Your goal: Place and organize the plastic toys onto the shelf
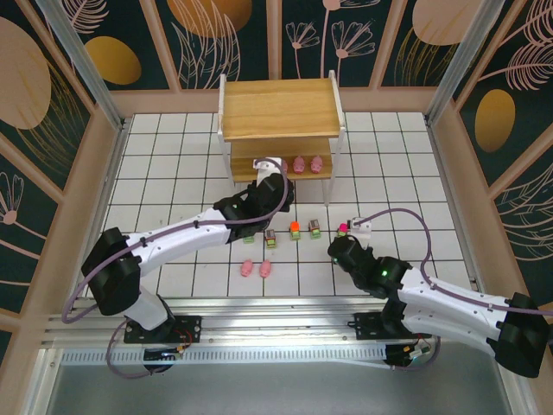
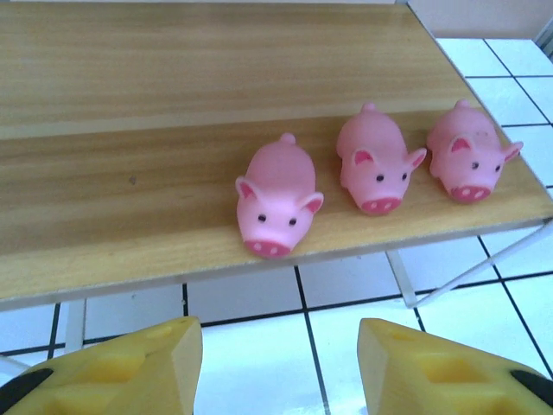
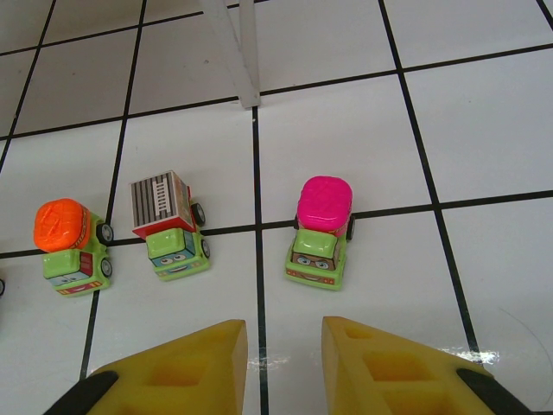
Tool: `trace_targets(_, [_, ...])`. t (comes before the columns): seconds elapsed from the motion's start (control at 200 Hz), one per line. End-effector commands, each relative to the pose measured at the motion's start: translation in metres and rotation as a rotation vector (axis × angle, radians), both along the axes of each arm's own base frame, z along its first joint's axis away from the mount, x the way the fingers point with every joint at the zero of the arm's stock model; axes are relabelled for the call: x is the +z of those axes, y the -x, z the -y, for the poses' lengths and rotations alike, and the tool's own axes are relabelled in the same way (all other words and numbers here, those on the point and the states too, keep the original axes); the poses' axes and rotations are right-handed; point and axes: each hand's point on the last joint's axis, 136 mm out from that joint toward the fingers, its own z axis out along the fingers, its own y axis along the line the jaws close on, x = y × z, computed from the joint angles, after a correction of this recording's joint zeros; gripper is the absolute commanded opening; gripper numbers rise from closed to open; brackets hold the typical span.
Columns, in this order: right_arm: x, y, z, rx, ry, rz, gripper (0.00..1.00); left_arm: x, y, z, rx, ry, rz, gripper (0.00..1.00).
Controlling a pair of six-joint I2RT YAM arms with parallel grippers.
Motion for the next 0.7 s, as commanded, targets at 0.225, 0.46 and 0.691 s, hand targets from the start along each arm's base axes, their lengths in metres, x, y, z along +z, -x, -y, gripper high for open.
trace_targets(0.225, [0.002,-0.003,0.004,-0.031,-0.012,0.027,0.29,-0.005,0.04,-0.027,-0.005,-0.01,0.01,0.51])
trace_targets(0.46, [0.002,-0.003,0.003,-0.021,-0.014,0.026,0.3,-0.039,0.078,-0.05,-0.042,-0.083,-0.033,0.51])
trace_targets(0.691, [0.002,-0.003,0.002,-0.016,-0.014,0.026,0.31,-0.066,0.107,-0.074,-0.05,-0.076,-0.084,0.51])
